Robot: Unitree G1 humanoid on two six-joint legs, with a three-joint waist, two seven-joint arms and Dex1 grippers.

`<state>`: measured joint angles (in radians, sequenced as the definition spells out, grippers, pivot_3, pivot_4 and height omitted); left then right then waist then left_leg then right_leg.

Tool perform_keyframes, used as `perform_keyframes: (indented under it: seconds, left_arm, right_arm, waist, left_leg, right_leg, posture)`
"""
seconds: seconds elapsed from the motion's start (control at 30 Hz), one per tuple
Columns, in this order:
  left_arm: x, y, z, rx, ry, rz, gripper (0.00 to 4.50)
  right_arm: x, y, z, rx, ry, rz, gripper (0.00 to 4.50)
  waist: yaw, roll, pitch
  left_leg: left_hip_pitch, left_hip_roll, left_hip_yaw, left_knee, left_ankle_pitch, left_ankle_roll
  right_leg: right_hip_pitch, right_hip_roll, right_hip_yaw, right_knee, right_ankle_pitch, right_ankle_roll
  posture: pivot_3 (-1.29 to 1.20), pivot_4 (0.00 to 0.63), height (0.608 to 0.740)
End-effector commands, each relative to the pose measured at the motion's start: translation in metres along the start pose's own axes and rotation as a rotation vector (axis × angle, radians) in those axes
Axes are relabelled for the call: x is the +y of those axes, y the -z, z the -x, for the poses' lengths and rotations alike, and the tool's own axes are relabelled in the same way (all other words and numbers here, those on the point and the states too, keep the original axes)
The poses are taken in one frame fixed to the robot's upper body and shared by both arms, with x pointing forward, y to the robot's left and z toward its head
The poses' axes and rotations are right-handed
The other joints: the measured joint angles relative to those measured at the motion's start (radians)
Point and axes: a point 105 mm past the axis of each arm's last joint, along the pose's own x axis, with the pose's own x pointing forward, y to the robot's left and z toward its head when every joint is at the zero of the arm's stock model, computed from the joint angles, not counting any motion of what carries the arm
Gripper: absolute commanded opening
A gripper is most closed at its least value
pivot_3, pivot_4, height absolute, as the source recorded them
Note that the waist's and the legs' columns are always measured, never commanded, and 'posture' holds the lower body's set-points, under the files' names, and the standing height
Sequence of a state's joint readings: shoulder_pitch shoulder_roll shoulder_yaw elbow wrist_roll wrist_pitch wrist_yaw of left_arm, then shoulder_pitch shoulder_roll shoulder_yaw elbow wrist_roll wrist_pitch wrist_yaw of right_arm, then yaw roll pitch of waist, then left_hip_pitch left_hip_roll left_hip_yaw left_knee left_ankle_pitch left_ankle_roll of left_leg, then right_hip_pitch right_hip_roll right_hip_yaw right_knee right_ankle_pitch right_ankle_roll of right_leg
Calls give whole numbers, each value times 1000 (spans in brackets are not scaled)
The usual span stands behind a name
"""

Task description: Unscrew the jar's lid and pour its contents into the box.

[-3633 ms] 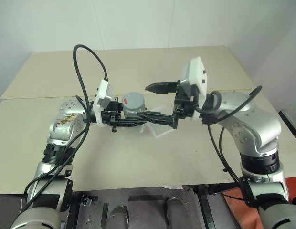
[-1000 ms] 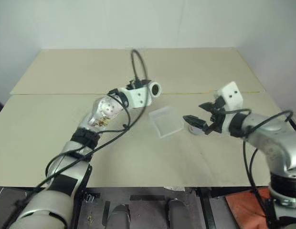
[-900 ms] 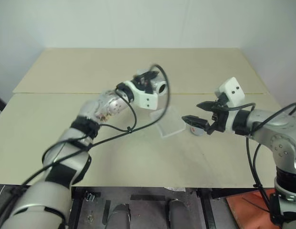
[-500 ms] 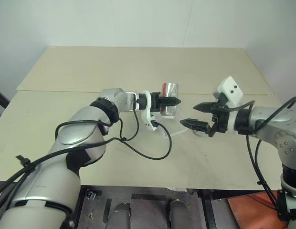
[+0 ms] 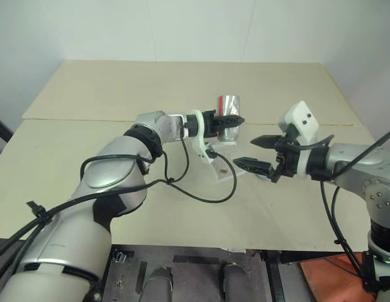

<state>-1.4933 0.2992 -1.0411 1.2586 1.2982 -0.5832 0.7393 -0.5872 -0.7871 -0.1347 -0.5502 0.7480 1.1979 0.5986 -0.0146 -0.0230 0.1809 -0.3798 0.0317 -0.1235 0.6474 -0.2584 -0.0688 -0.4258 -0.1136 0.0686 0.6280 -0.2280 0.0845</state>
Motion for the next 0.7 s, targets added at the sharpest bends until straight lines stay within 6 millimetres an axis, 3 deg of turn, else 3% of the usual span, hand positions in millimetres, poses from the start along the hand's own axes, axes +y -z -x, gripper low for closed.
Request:
perform_keyframes:
  seconds: [0.03,0.1,0.27,0.43,0.7]
  left_arm:
    - [-1,30,20,186,-14,269,1948]
    - [-6,42,33,280,-25,469,1948]
    - [-26,59,66,455,-114,1187,1948]
    - [-42,59,98,495,-257,1785,1948]
    - [-73,25,137,646,-322,2097,1948]
  right_arm:
    - [-2,-12,9,-59,34,82,4476]
    - [-3,-12,12,-70,33,98,4476]
    - [-5,-12,18,-85,16,132,4476]
    - [-10,-12,22,-86,18,149,4476]
    - [-15,-14,33,-90,23,169,4476]
  waist:
    - [-4,0,0]
    - [-5,0,0]
    - [-7,1,0]
    - [-21,1,0]
    - [-51,1,0]
  left_leg:
    - [0,0,0,0,0,-1]
    - [0,0,0,0,3,-6]
    - [1,0,0,0,5,-9]
    - [0,0,0,2,5,-9]
    - [5,0,-1,4,1,-2]
  right_leg:
    - [0,0,0,0,0,0]
    - [0,0,0,0,0,0]
    - [1,0,0,1,0,0]
    - [1,0,-1,3,0,0]
    - [5,0,0,3,0,0]
  posture:
    - [0,150,740]
    - [0,150,740]
    - [0,150,740]
    - [0,150,740]
    - [0,150,740]
